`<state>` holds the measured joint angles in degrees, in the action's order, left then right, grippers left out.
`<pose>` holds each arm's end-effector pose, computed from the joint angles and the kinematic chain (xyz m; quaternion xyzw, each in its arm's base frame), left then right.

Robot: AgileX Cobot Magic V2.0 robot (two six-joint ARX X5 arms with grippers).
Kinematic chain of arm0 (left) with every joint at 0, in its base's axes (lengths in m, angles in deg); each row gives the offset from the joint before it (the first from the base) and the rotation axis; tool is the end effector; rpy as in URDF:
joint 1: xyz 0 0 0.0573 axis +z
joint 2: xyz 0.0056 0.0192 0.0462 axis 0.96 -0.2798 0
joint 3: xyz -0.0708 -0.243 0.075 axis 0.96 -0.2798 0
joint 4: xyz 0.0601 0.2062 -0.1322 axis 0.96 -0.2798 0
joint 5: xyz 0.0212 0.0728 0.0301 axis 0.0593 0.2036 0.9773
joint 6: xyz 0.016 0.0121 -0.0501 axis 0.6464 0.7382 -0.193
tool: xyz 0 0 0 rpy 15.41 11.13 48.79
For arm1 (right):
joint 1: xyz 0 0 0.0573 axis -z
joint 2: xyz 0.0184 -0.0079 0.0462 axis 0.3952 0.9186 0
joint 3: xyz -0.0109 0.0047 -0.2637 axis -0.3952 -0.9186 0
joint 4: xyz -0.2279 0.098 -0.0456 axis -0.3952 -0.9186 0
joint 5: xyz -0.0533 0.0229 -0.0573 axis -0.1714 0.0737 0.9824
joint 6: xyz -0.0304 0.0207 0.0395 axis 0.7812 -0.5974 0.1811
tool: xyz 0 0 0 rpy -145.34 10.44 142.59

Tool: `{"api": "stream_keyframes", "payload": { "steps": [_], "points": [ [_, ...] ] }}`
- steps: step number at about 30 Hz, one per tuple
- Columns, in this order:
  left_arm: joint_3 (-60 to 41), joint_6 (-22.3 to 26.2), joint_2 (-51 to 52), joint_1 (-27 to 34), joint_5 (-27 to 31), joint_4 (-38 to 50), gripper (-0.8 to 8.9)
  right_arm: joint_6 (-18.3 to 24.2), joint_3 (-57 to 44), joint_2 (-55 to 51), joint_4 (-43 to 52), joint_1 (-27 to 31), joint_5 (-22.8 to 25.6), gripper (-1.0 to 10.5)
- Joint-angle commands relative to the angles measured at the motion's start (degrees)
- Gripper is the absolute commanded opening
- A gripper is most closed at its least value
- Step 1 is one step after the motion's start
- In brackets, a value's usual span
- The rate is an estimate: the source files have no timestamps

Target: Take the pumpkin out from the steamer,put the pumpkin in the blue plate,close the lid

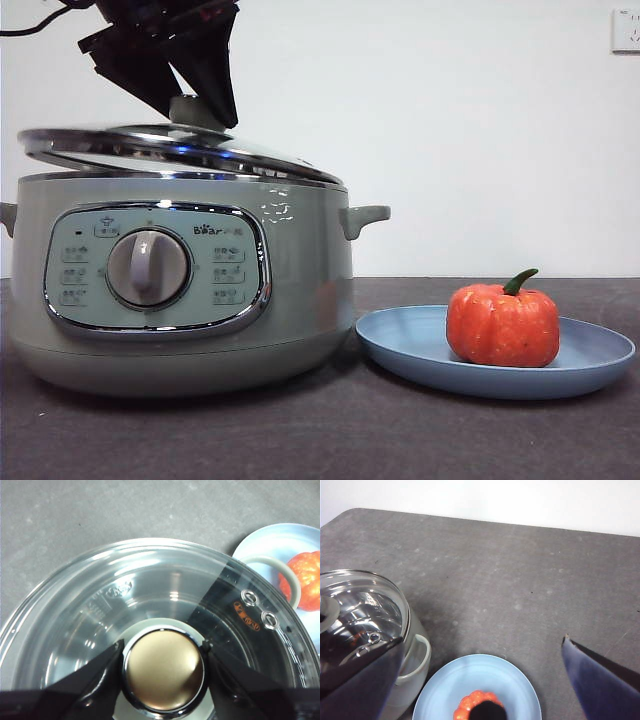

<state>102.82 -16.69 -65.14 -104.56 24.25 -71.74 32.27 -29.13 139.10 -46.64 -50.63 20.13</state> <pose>0.2569 -0.1533 0.3214 0.1335 0.3708 -0.2585 0.8820 0.1595 0.0790 0.3663 -0.0184 0.2076 0.1703 0.9631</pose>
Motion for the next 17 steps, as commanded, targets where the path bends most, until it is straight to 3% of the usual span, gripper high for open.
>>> {"api": "stream_keyframes", "payload": {
  "steps": [1,17],
  "points": [
    [-0.13,-0.87,0.28,0.07,-0.26,1.73,-0.09,-0.52,-0.46,0.02,0.35,-0.04,0.28,5.3],
    [-0.17,-2.21,-2.64,0.02,-3.17,2.47,-0.09,-0.52,-0.46,0.0,0.28,-0.04,0.13,5.3]
  ]
}}
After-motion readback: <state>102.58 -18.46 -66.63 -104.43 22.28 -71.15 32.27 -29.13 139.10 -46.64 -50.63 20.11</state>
